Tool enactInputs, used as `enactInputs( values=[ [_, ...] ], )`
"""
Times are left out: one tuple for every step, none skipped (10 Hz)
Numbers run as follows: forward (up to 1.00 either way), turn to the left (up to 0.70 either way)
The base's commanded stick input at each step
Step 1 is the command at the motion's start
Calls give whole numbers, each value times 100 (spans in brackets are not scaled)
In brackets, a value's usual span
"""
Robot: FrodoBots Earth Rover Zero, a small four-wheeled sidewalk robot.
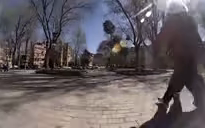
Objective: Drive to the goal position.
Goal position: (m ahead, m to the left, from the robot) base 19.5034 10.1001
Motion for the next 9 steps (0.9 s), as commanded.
enactInputs(
  values=[
    [100,0],
    [100,0],
    [100,0],
    [100,0],
    [100,0],
    [100,0],
    [100,0],
    [100,0],
    [100,0]
  ],
)
